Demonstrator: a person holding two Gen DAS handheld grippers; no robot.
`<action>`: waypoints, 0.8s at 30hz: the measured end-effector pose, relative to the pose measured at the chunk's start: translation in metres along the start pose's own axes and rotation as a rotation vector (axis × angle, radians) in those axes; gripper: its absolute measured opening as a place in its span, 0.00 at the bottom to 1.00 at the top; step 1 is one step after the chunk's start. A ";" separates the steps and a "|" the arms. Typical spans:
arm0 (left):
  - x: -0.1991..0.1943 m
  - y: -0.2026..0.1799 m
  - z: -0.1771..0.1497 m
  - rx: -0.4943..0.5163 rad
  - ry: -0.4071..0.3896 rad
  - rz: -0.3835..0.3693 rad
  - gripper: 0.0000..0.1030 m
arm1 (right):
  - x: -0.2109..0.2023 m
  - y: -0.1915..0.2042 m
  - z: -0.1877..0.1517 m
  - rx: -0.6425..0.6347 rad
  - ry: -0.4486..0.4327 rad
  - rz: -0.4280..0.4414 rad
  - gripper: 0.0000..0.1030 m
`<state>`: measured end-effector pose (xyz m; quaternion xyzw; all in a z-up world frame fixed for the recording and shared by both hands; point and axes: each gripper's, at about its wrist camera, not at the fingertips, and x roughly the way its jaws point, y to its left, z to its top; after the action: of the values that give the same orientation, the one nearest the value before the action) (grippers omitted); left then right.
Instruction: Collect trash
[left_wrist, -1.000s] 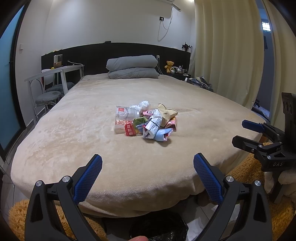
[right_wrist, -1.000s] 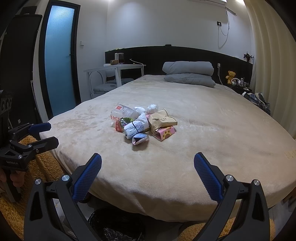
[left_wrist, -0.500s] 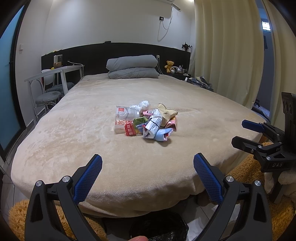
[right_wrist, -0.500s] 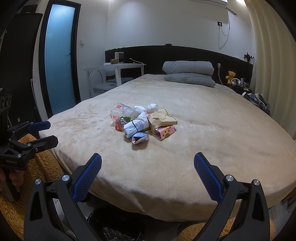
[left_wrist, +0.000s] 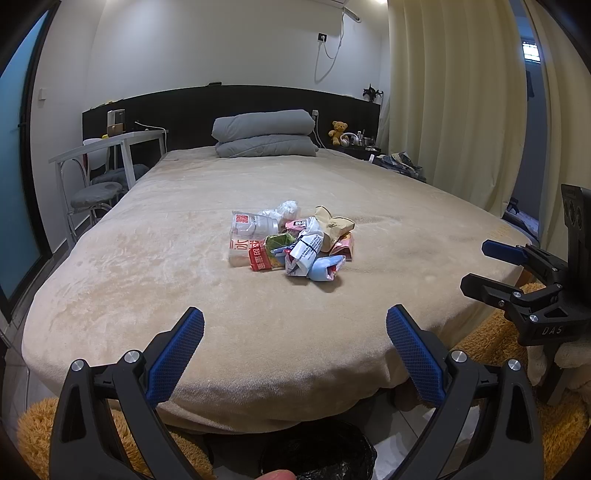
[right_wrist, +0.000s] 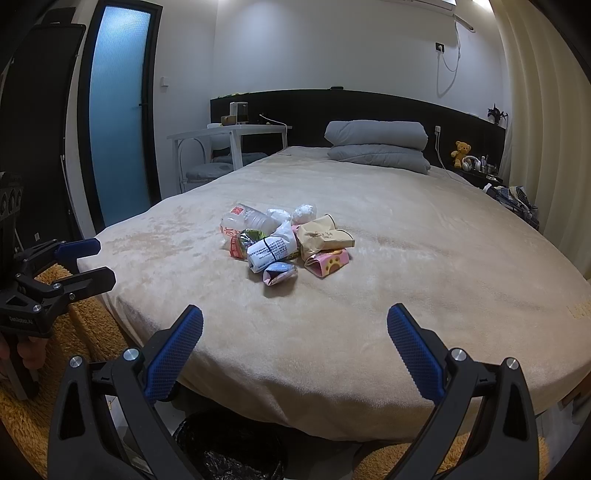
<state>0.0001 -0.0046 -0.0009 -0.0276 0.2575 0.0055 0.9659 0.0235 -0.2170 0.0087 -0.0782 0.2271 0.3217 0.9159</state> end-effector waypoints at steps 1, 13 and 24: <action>0.000 0.000 0.000 0.000 0.000 0.000 0.94 | 0.001 0.001 0.000 -0.001 0.000 0.000 0.96; 0.000 -0.001 0.001 0.000 -0.003 0.001 0.94 | -0.001 0.001 0.001 -0.004 0.001 0.000 0.96; 0.002 -0.003 0.002 0.008 0.001 0.024 0.94 | 0.000 -0.009 -0.007 0.028 -0.002 0.023 0.96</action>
<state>0.0029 -0.0078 -0.0005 -0.0208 0.2581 0.0162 0.9657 0.0270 -0.2257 0.0026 -0.0623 0.2317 0.3291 0.9133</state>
